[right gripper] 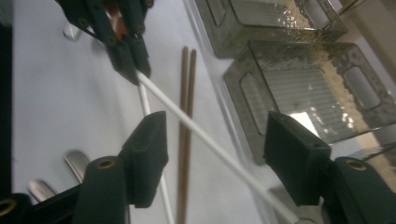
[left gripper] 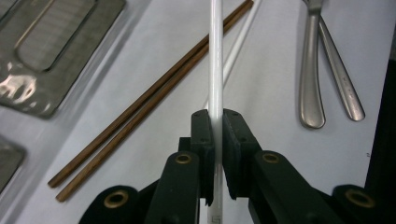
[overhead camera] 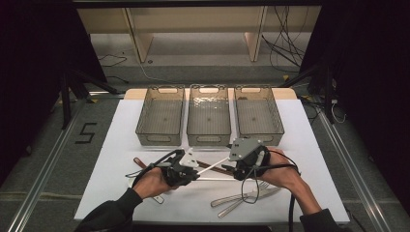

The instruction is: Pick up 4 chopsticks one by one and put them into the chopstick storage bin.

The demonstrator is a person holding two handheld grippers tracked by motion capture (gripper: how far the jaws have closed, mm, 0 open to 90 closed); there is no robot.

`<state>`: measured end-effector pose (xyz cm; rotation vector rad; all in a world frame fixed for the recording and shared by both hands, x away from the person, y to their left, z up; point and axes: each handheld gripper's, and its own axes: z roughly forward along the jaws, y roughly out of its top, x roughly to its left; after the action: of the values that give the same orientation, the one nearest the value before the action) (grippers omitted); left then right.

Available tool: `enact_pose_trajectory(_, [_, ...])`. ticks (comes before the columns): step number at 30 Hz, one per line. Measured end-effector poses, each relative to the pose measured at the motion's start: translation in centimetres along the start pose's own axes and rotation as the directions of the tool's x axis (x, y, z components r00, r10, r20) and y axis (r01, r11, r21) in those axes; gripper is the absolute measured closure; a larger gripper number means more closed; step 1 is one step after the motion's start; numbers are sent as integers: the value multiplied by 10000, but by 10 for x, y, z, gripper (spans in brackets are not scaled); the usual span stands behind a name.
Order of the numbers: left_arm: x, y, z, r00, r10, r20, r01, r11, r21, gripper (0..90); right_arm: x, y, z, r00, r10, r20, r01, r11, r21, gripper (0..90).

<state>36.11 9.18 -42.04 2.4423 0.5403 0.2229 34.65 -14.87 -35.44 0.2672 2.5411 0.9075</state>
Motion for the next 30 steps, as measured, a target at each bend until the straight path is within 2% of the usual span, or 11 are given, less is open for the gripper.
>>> enact_pose_trajectory(3, [8, -2, -4, 9981, -604, 94, 605, 9981, -107, 832, 2, -5, 3, 9948, 1015, -83, -1018, 9938, -442, 353])
enact_pose_trajectory(5, [12, -3, -7, 9963, -857, 39, 858, 9961, -218, 833, 3, -11, 6, 9868, 1613, -131, -1619, 9842, -715, 341])
enact_pose_trajectory(7, [15, -4, -10, 9942, -1071, -62, 1069, 9939, -273, 832, 4, -16, 9, 9770, 2132, 87, -2117, 9736, -851, 331])
enact_pose_trajectory(10, [22, -7, -16, 9915, -1297, -46, 1293, 9900, -569, 832, 6, -26, 10, 9493, 3106, 490, -3039, 9463, -1104, 323])
enact_pose_trajectory(13, [30, -11, -23, 9854, -1699, -76, 1688, 9825, -790, 832, 8, -40, 7, 9167, 3965, 491, -3860, 9107, -1470, 312])
enact_pose_trajectory(15, [35, -13, -27, 9800, -1989, -84, 1972, 9754, -990, 832, 8, -47, 6, 9000, 4345, 346, -4247, 8921, -1545, 297])
enact_pose_trajectory(20, [48, -17, -38, 9653, -2601, -232, 2550, 9579, -1321, 832, 11, -57, 4, 8805, 4736, 219, -4650, 8717, -1546, 278])
enact_pose_trajectory(23, [55, -19, -43, 9536, -2982, -416, 2894, 9459, -1467, 832, 12, -59, 2, 8698, 4931, 167, -4830, 8580, -1746, 276])
enact_pose_trajectory(25, [59, -20, -46, 9477, -3152, -497, 3050, 9406, -1491, 832, 13, -60, 1, 8620, 5046, 490, -4882, 8522, -1881, 276])
enact_pose_trajectory(28, [66, -21, -52, 9374, -3435, -581, 3302, 9292, -1663, 832, 11, -61, -2, 8411, 5372, 631, -5141, 8301, -2159, 274])
enact_pose_trajectory(30, [71, -22, -57, 9303, -3608, -667, 3448, 9218, -1769, 832, 10, -62, -4, 8319, 5512, 645, -5256, 8198, -2273, 273])
